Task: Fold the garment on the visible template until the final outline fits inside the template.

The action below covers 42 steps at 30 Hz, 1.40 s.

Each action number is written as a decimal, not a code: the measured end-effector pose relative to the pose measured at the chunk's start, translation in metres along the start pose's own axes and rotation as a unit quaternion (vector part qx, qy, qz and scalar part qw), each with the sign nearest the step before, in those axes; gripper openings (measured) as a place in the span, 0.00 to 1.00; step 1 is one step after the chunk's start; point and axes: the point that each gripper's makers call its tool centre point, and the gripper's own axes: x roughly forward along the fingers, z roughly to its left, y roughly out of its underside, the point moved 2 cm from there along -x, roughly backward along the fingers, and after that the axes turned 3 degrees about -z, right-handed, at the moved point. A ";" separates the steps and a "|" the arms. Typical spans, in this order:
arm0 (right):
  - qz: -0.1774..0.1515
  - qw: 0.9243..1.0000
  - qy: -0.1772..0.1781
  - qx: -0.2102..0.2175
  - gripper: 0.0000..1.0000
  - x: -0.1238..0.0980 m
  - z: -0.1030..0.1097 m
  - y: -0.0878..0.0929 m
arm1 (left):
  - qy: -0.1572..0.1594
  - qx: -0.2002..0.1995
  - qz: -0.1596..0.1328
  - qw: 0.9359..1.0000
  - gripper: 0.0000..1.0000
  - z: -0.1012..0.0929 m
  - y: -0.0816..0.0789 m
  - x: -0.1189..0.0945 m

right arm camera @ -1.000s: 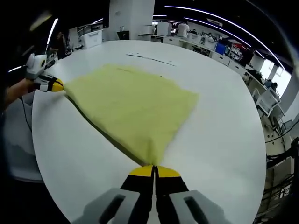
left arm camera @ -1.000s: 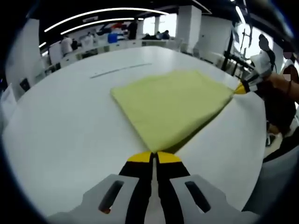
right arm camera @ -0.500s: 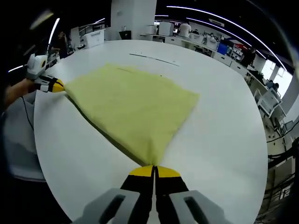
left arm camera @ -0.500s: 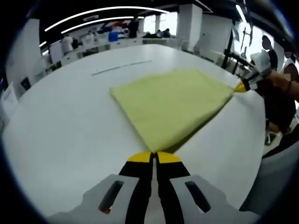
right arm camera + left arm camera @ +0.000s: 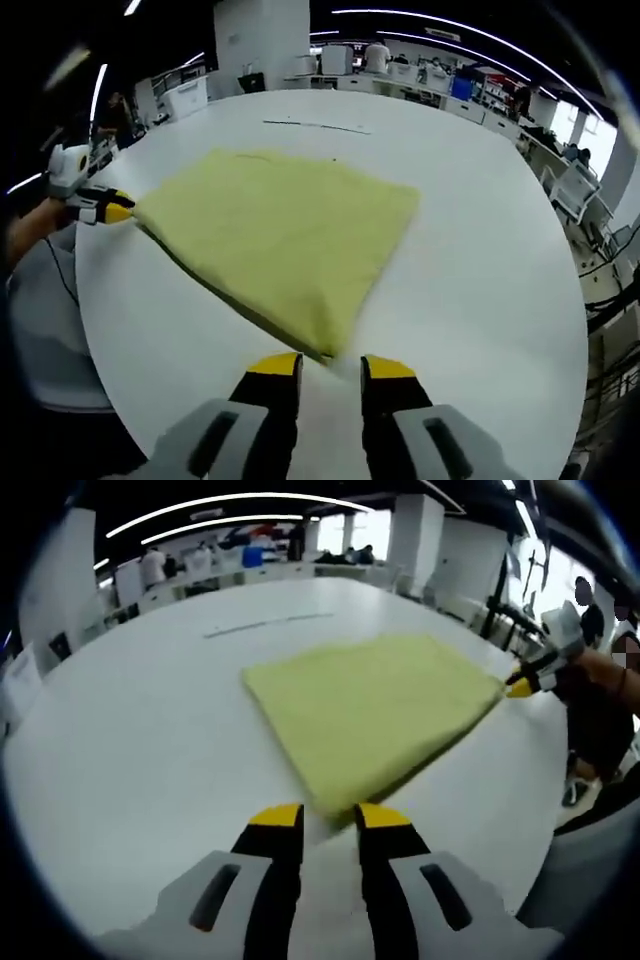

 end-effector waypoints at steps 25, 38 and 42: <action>-0.082 0.995 -0.049 -0.009 0.96 -0.075 0.048 -0.048 | 0.001 -0.029 -0.032 0.999 0.91 -0.040 -0.037 -0.062; -0.090 0.994 -0.053 -0.012 1.00 -0.091 0.065 -0.037 | -0.002 -0.034 -0.043 0.999 0.99 -0.053 -0.042 -0.085; -0.089 0.994 -0.054 -0.020 1.00 -0.094 0.070 -0.032 | 0.002 -0.035 -0.051 0.998 0.99 -0.058 -0.046 -0.087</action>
